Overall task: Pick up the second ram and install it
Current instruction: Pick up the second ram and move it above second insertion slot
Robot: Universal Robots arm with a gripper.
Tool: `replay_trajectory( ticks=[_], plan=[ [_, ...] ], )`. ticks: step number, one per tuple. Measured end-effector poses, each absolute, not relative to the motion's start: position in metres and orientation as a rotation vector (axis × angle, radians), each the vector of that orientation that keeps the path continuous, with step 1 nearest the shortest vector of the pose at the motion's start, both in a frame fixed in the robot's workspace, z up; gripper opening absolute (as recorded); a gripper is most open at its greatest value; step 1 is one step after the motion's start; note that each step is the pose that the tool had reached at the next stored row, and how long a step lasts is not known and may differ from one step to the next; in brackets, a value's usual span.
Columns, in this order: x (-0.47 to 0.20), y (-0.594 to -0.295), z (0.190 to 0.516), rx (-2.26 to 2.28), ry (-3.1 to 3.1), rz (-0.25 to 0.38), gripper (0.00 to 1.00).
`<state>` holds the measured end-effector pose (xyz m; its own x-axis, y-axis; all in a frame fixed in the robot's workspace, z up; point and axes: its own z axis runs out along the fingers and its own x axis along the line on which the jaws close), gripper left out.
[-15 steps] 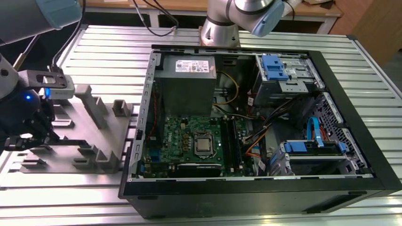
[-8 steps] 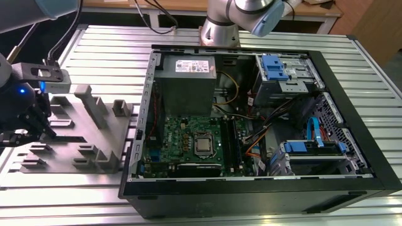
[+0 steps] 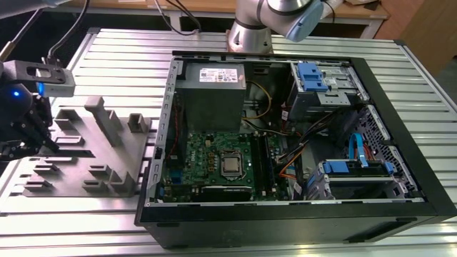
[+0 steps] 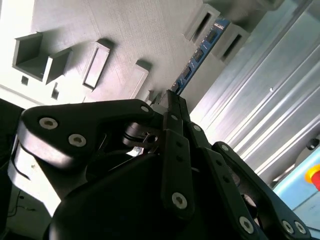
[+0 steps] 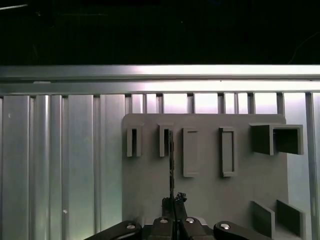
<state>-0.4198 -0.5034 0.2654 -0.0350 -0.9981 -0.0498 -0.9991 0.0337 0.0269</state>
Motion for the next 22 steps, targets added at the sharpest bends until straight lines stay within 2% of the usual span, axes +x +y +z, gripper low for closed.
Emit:
replay_trajectory(
  ticks=[22],
  plan=[
    [-0.420,-0.503,0.332,-2.170,2.246,0.084,0.08]
  ],
)
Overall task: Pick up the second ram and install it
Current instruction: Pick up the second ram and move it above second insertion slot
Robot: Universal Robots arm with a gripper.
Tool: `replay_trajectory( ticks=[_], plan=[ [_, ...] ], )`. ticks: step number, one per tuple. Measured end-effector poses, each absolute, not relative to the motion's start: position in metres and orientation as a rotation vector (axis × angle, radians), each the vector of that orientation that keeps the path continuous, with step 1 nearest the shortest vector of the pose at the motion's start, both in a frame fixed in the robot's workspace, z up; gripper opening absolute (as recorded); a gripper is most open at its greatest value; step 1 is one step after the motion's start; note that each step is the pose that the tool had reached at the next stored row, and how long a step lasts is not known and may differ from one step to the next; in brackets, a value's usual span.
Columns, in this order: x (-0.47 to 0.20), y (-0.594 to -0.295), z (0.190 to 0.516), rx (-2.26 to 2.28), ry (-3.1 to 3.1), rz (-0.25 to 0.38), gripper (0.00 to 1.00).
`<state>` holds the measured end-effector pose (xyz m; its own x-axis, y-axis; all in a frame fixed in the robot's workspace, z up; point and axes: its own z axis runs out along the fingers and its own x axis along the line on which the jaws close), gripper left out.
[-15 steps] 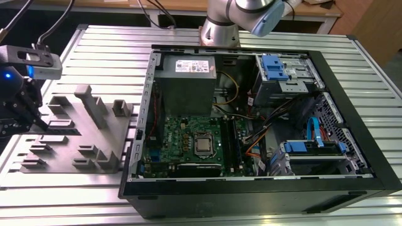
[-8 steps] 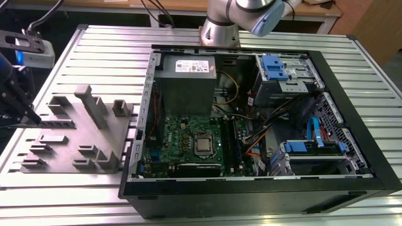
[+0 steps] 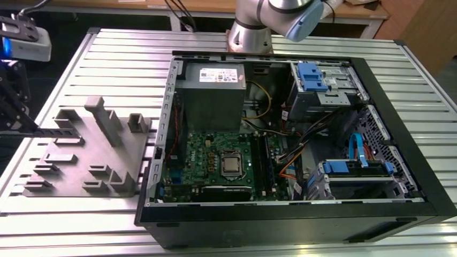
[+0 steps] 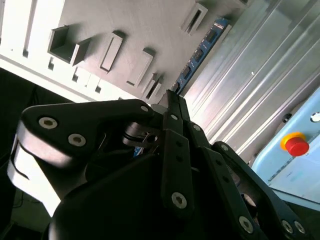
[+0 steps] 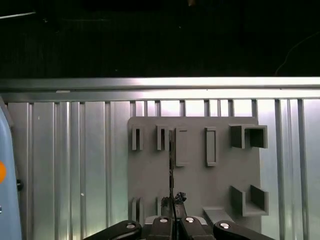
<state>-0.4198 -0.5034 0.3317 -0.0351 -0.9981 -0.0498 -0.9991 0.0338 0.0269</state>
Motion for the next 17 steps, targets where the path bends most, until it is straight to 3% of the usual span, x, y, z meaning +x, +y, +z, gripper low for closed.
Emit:
replay_trajectory(
  ticks=[17],
  plan=[
    [-0.420,-0.503,0.390,-2.169,2.245,0.086,0.08]
  ],
)
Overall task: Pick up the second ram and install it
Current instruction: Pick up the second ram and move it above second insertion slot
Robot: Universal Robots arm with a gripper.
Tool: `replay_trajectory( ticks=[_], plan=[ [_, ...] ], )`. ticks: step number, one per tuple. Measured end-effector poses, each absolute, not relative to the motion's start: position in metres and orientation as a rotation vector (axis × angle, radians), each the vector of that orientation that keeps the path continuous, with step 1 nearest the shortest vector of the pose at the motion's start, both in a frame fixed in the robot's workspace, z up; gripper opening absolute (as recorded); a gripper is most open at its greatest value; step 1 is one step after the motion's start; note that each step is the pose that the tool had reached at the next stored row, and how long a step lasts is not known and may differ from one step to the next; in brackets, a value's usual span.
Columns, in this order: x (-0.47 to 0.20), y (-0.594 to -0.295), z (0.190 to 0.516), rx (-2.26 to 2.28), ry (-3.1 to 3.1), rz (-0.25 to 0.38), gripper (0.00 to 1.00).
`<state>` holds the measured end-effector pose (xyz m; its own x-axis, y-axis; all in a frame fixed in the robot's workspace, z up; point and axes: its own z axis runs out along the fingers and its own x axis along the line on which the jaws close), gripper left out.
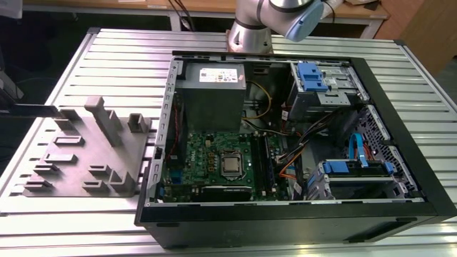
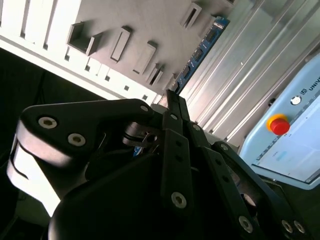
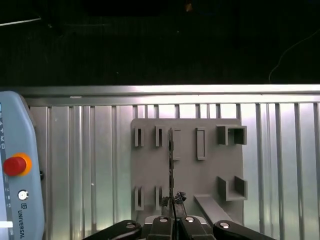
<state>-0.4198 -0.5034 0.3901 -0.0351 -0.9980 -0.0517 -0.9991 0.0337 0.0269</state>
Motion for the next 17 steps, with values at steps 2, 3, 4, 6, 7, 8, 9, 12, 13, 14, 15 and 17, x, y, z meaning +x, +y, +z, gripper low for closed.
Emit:
replay_trajectory(
  ticks=[2,3,4,6,7,8,9,12,13,14,15,17],
  plan=[
    [-0.420,-0.503,0.397,-2.169,2.245,0.087,0.08],
    [-0.420,-0.503,0.400,-2.169,2.245,0.087,0.08],
    [-0.420,-0.503,0.402,-2.169,2.245,0.087,0.08],
    [-0.420,-0.503,0.408,-2.169,2.245,0.087,0.08],
    [-0.420,-0.503,0.410,-2.169,2.245,0.087,0.08],
    [-0.420,-0.503,0.412,-2.169,2.245,0.087,0.08],
    [-0.420,-0.503,0.413,-2.169,2.245,0.087,0.08],
    [-0.420,-0.503,0.413,-2.169,2.245,0.087,0.08],
    [-0.420,-0.503,0.413,-2.169,2.245,0.087,0.08],
    [-0.420,-0.503,0.413,-2.169,2.245,0.087,0.08],
    [-0.420,-0.503,0.413,-2.169,2.245,0.087,0.08],
    [-0.419,-0.503,0.413,-2.169,2.245,0.087,0.08]
  ],
)
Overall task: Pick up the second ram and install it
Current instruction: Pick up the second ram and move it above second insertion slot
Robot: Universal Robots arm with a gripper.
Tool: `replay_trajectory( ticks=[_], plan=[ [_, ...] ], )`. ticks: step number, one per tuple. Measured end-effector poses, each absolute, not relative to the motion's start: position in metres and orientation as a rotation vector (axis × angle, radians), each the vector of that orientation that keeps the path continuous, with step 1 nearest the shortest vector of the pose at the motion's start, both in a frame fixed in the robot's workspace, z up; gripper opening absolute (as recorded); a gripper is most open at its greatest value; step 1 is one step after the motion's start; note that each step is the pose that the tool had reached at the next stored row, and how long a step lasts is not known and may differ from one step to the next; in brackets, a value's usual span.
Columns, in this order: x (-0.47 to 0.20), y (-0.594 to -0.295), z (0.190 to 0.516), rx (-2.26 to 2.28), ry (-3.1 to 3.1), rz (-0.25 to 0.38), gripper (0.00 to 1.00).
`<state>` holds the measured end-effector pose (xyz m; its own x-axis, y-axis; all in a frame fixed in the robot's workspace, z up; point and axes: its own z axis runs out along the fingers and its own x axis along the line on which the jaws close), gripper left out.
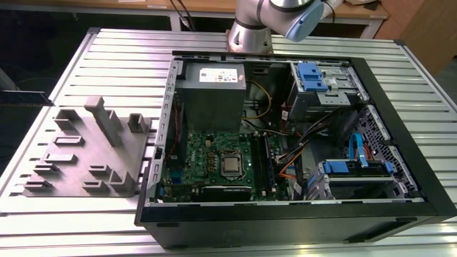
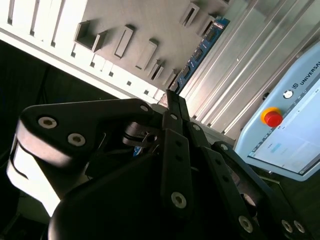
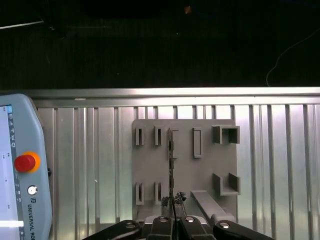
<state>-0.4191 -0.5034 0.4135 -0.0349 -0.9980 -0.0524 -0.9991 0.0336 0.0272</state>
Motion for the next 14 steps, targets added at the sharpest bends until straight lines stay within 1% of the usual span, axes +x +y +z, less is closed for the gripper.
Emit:
replay_trajectory(
  ticks=[14],
  plan=[
    [-0.391,-0.503,0.413,-2.169,2.245,0.087,0.08]
  ],
)
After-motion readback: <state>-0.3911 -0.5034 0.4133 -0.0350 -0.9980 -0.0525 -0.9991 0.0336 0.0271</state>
